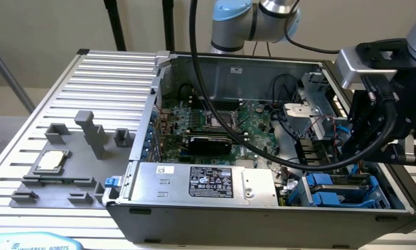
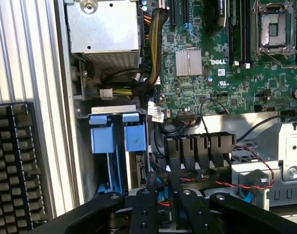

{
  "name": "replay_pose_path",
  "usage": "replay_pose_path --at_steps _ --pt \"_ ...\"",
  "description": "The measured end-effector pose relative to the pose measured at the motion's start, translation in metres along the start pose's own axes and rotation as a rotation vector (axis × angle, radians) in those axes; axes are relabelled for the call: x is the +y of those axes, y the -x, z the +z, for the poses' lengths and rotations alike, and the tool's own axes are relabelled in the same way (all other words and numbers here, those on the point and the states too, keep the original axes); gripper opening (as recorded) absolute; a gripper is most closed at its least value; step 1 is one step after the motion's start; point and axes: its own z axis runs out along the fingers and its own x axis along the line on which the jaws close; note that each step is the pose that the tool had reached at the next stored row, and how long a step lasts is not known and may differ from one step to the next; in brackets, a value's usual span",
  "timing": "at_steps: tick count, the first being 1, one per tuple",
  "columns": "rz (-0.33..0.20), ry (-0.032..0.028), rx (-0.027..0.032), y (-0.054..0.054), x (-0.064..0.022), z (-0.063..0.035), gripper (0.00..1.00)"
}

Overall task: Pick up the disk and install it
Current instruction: 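Insert the first disk wire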

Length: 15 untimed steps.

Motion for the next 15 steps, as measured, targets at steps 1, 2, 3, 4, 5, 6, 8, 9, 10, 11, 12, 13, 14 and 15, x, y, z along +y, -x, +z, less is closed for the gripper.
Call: replay_pose_path --at_steps 1,2,3,4,5,6,8,9,10,11,12,13,14,15 --pt "0.0 -0.0001 0.0006 0.0002 0.0 0.0007 0.24" --pt "0.0 -0.0001 0.0013 0.0004 0.0001 0.0013 0.24" --pt "0.0 -0.0002 0.002 0.0006 0.0002 0.0021 0.24" --pt "0.0 -0.0003 0.0026 0.0007 0.0002 0.0028 0.16" --pt "0.0 -0.0003 0.0033 0.0009 0.0003 0.0034 0.16" --pt "0.0 -0.0004 0.0042 0.0011 0.0003 0.004 0.16" --pt "0.0 -0.0005 0.0052 0.0013 0.0004 0.0051 0.16" --pt "0.0 -0.0006 0.0058 0.0015 0.0004 0.0055 0.16" --pt "0.0 -0.0008 0.0057 0.0015 0.0007 0.0057 0.16" --pt "0.0 -0.0012 0.0057 0.0015 0.0013 0.0058 0.16" --pt "-0.001 -0.0019 0.0057 0.0014 0.0023 0.0057 0.16" --pt "-0.001 -0.0031 0.0057 0.0013 0.004 0.0056 0.16" --pt "-0.002 -0.0045 0.0055 0.0011 0.0059 0.0056 0.16" --pt "-0.003 -0.0059 0.0052 0.0008 0.008 0.0056 0.16"
